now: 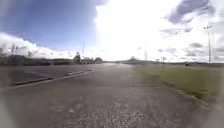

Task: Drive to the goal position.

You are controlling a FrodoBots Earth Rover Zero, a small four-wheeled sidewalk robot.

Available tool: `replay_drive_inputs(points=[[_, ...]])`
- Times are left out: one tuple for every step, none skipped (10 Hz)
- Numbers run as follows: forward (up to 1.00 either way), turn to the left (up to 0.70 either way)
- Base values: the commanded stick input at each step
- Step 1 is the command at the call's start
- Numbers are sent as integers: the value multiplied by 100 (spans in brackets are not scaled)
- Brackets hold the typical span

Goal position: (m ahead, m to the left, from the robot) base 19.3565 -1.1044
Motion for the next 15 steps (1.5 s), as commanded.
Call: replay_drive_inputs(points=[[100, -40], [100, 0], [100, 0], [100, 0], [100, 0], [100, 0], [100, 0], [100, 0], [100, 0], [100, 0], [100, 0], [100, 0], [100, 0], [100, 0], [100, 0]])
